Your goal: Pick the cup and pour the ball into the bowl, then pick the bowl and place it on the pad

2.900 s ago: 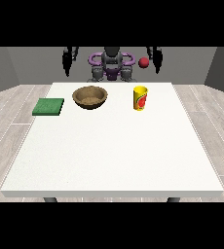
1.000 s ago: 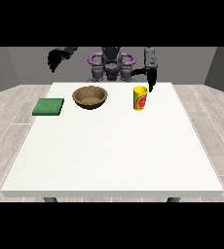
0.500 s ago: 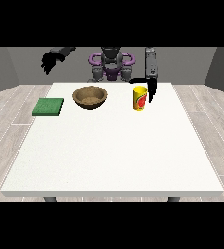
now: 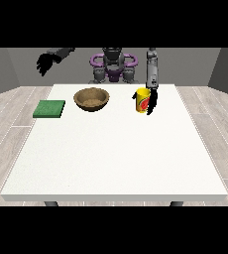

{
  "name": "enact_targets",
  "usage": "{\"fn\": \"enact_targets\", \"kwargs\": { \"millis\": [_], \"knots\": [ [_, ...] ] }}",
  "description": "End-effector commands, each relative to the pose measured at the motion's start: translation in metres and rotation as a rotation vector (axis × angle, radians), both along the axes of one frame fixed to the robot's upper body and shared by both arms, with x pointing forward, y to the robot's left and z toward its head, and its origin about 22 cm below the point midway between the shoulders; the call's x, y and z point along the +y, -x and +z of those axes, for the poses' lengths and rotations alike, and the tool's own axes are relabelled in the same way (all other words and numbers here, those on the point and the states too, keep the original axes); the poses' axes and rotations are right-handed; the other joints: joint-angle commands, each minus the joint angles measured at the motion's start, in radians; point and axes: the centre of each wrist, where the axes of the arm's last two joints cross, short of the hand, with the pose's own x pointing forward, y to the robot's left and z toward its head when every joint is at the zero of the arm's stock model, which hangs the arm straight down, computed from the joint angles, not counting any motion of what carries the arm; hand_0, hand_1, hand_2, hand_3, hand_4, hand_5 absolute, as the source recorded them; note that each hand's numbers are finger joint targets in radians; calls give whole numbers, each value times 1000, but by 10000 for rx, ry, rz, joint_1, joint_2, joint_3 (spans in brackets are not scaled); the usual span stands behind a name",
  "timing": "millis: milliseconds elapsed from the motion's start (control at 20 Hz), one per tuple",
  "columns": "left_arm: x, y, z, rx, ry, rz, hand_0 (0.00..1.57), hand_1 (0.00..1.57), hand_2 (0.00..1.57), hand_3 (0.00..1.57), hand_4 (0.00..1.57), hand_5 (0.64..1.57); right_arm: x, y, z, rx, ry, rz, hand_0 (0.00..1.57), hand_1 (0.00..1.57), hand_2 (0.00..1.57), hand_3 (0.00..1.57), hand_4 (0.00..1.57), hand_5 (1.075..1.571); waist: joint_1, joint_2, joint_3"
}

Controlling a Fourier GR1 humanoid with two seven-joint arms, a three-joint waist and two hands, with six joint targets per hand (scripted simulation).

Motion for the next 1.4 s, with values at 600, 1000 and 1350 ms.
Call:
{"fn": "enact_targets", "kwargs": {
  "millis": [600, 1000, 1350],
  "knots": [
    [-52, -35, 24, 333, -3651, 1091, 1269, 1269, 1571, 1571, 1413, 1430, -76, -4, 4, 1167, -192, -294, 0, 0, 0, 311, 642, 1566, -47, -1276, 22],
    [-73, -50, 37, -147, -9833, 1275, 1370, 1370, 1571, 1571, 1455, 1531, -79, 0, -28, 2184, -349, -375, 0, 0, 0, 193, 661, 1563, -65, -2306, 91],
    [-160, -59, 53, 360, -11777, 1096, 1357, 1357, 1571, 1571, 1456, 1535, -106, 4, -38, 2457, -586, -376, 0, 0, 0, 0, 688, 1560, 213, -2470, 31]
  ]
}}
